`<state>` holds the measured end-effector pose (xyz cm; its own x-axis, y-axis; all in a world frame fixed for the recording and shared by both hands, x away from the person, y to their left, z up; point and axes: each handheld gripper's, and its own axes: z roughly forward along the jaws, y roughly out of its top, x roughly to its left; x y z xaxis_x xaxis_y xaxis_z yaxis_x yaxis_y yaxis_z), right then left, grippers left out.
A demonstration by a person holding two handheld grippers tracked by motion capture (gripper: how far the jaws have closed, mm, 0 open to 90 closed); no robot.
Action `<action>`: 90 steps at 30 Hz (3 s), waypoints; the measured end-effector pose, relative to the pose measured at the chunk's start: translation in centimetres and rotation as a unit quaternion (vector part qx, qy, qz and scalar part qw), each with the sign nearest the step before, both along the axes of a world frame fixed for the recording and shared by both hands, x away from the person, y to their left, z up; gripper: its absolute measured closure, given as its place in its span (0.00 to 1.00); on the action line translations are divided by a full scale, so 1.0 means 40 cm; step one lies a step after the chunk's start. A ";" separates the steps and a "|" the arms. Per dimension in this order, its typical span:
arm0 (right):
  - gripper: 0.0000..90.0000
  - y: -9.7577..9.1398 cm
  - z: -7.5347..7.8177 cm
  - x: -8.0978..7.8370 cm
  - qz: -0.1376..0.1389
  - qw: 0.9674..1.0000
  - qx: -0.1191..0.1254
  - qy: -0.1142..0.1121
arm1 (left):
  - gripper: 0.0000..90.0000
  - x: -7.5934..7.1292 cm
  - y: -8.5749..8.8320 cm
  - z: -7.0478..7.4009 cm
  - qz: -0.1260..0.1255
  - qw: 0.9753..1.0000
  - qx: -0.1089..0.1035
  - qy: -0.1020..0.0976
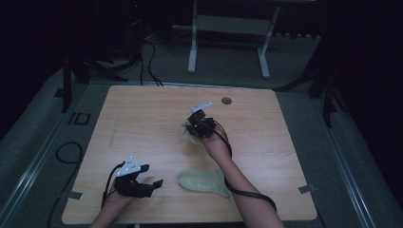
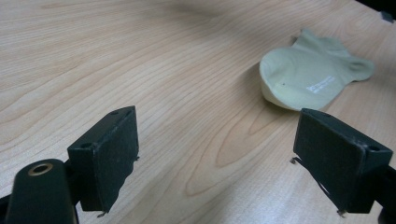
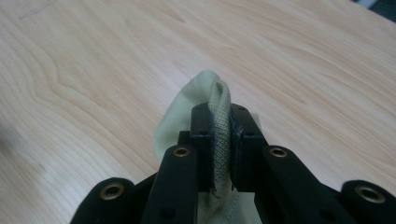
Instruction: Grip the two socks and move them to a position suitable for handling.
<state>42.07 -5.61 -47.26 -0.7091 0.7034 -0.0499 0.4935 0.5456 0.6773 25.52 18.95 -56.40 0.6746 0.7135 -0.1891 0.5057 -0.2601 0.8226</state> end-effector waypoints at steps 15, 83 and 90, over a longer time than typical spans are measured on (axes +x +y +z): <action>0.91 -0.095 -0.109 -0.044 -0.029 0.998 -0.020 0.049 | 0.16 0.022 -0.020 -0.002 -0.002 1.000 0.001 0.003; 0.89 -0.223 -0.074 -0.015 -0.038 0.997 0.016 0.068 | 1.00 0.318 -0.302 0.011 -0.114 0.980 0.165 0.005; 0.88 -0.292 -0.074 0.008 -0.060 0.996 0.012 0.071 | 1.00 0.322 -0.302 0.012 -0.117 0.979 0.164 0.009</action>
<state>42.40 -17.30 -50.21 -0.6182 0.7835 0.0627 0.6461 0.4612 0.6081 38.39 6.87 -55.91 0.8260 0.5635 0.0112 0.4137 -0.6196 0.6670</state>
